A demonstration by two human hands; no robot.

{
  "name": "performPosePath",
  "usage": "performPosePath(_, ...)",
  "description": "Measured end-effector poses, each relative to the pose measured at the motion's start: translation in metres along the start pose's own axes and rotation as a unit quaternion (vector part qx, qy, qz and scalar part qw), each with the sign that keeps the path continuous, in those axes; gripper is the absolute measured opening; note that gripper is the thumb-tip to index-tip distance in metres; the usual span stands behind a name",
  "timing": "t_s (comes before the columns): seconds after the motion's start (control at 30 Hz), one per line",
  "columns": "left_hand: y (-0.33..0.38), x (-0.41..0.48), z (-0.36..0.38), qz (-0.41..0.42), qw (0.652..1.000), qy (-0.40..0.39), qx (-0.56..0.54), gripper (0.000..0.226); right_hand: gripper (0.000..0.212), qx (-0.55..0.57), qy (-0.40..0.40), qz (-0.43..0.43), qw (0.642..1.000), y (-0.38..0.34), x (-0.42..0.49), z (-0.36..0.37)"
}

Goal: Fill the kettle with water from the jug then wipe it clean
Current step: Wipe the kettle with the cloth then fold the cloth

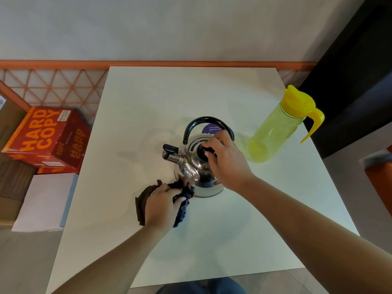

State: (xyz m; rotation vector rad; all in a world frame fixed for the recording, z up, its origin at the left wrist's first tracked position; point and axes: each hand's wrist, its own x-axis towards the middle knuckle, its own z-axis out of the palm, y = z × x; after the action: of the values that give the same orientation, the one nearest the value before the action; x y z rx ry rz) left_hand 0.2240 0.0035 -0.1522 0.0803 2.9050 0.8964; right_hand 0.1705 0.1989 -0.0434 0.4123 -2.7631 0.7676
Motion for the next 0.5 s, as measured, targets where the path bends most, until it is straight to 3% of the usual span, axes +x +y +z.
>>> performPosePath(0.5, 0.076, -0.036, 0.054, -0.034, 0.998, 0.036, -0.033, 0.022, 0.020, 0.009, -0.015, -0.016, 1.000, 0.004, 0.002, -0.005)
